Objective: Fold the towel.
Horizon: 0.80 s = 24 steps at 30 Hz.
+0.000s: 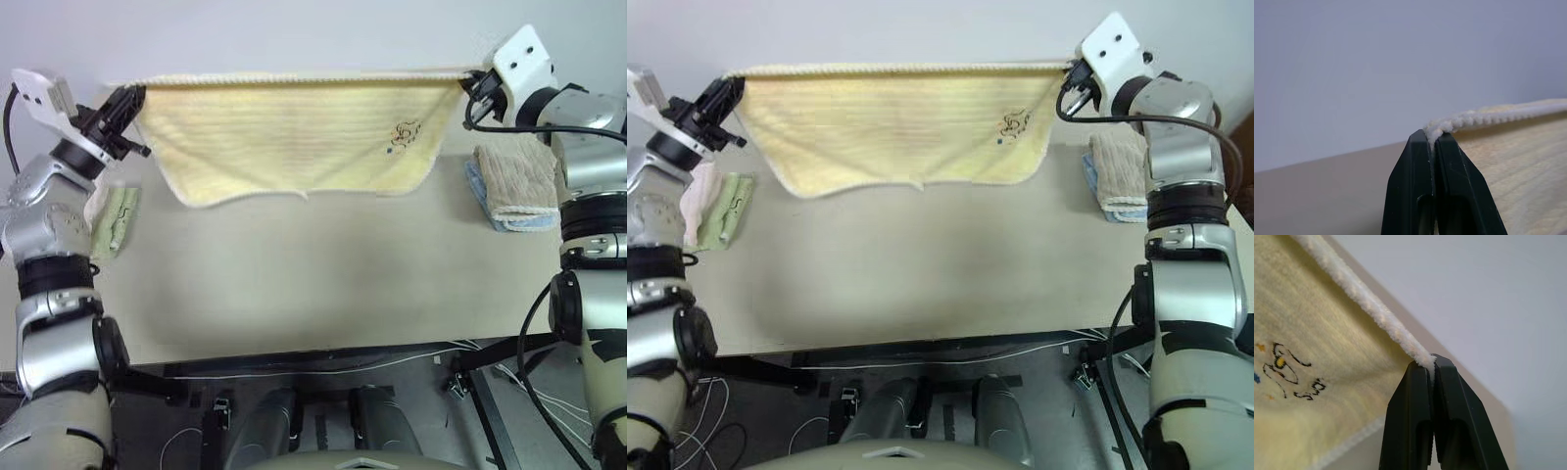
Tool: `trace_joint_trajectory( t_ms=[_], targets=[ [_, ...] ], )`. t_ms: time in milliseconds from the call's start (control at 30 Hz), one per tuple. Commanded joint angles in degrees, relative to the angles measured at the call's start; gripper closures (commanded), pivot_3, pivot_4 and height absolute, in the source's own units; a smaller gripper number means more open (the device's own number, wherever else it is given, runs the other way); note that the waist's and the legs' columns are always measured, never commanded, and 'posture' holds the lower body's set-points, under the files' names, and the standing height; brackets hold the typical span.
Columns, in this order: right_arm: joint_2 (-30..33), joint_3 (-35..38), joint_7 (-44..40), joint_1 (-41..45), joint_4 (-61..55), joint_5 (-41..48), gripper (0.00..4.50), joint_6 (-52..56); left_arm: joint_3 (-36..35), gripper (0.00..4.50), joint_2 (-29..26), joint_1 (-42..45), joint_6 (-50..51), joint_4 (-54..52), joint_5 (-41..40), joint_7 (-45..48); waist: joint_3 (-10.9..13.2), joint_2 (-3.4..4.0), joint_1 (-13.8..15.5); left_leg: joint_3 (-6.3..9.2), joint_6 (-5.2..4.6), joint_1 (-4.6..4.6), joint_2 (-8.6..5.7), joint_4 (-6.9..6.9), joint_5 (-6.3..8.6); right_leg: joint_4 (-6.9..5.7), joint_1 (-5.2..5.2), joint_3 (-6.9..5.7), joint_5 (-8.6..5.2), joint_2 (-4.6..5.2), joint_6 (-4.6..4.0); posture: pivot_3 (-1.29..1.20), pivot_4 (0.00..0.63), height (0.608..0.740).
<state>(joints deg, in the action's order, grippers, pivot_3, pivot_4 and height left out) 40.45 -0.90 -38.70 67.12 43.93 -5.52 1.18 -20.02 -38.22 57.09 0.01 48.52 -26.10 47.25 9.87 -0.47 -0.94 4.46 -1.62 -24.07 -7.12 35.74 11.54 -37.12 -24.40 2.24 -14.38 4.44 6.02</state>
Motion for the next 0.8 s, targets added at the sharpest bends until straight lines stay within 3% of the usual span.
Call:
trace_joint_trajectory(
  t_ms=[33,167,367,533,800],
  targets=[
    [1.19,2.09,2.24,1.84,1.07,0.64,4.50,-1.29,-0.57,4.47,-2.90,8.56,-9.21,13.38,4.59,-3.97,0.01,-0.02,0.01,0.00,0.00,-0.03,-0.02,0.01,0.00,0.03,-0.01,0.00,0.00,0.01,0.00,0.00,0.150,0.740],
    [1.69,2.36,-0.38,-0.97,-2.35,2.62,4.50,-2.32,1.49,4.47,-3.29,12.66,-14.97,20.61,8.94,-3.77,0.02,-0.04,-0.11,0.00,-0.01,-0.29,-0.02,0.09,0.00,0.03,-0.20,0.00,0.01,0.02,0.02,0.00,0.150,0.740],
    [6.50,5.82,-12.88,-16.47,-23.74,12.67,4.50,6.03,1.84,4.47,-4.32,4.15,-14.57,16.74,7.22,16.73,0.02,-0.03,-0.17,-0.01,-0.07,-0.43,-0.01,0.09,0.03,0.03,-0.30,0.00,0.00,0.01,0.03,0.00,0.150,0.740],
    [12.66,9.31,-17.67,-28.33,-36.76,17.19,4.50,13.83,1.23,4.47,-6.58,-8.75,-6.91,2.82,3.18,27.84,0.03,-0.02,-0.18,-0.01,-0.19,-0.44,0.02,0.29,0.10,-0.13,-0.30,0.07,0.00,0.01,0.03,0.00,0.150,0.740],
    [21.95,17.15,-28.69,-44.82,-54.33,28.83,4.50,25.32,0.51,4.47,-11.87,-29.10,6.09,-20.51,-1.31,32.36,0.03,-0.01,0.03,0.03,-0.08,-0.32,0.05,0.30,0.18,-0.07,-0.13,0.07,-0.01,0.08,0.00,0.00,0.150,0.740]
  ],
)
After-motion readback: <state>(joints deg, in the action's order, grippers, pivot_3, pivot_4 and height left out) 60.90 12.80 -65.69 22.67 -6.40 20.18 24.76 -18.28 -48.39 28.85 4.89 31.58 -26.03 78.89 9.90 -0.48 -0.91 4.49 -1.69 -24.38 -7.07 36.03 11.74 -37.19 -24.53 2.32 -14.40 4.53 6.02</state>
